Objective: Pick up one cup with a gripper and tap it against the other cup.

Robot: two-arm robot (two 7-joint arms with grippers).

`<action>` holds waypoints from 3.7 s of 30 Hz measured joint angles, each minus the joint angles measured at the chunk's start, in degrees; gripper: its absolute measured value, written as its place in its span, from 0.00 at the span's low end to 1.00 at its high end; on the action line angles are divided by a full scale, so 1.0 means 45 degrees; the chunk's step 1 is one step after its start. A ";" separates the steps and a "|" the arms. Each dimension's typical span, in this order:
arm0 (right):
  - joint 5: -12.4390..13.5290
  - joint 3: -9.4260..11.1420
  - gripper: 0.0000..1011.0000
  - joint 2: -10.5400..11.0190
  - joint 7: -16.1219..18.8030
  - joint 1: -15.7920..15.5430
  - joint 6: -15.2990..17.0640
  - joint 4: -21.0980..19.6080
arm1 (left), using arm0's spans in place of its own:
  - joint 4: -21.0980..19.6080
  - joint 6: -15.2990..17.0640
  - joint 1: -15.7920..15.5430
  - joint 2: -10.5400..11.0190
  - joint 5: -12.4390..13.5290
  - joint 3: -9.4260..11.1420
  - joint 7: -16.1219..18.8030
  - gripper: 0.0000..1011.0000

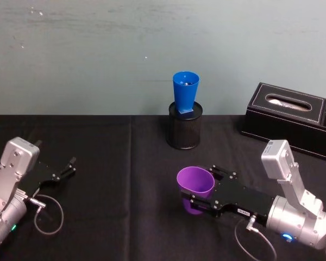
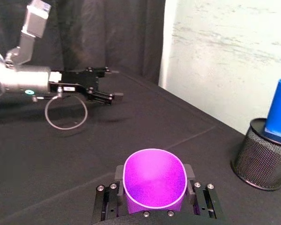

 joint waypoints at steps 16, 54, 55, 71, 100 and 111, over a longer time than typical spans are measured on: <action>-0.0443 0.0368 0.72 -0.1181 -0.0253 0.0266 -0.0499 0.1434 | 0.0000 -0.0001 -0.0001 0.0000 0.0000 0.0001 0.0000 0.99; -0.0240 0.0730 0.72 -0.2325 0.0343 0.0928 -0.0536 0.3673 | 0.0000 0.0000 -0.0001 0.0000 -0.0001 0.0000 0.0000 0.99; -0.0242 0.0728 0.72 -0.2347 0.0355 0.0944 -0.0538 0.3724 | 0.0000 0.0000 -0.0001 0.0000 -0.0001 0.0001 0.0000 0.99; -0.0220 0.0737 0.72 -0.2427 0.0418 0.1011 -0.0488 0.3973 | 0.0000 -0.0001 0.0000 0.0000 0.0000 0.0001 0.0001 0.99; -0.0024 0.1212 0.99 -0.2268 0.0064 0.0662 -0.0939 0.2449 | 0.0000 0.0000 0.0000 0.0000 -0.0001 0.0000 0.0000 0.99; -0.1302 0.2387 0.99 -0.3120 -0.4277 -0.0138 0.0396 0.1048 | 0.0000 0.0000 0.0000 0.0000 0.0000 0.0000 0.0000 0.99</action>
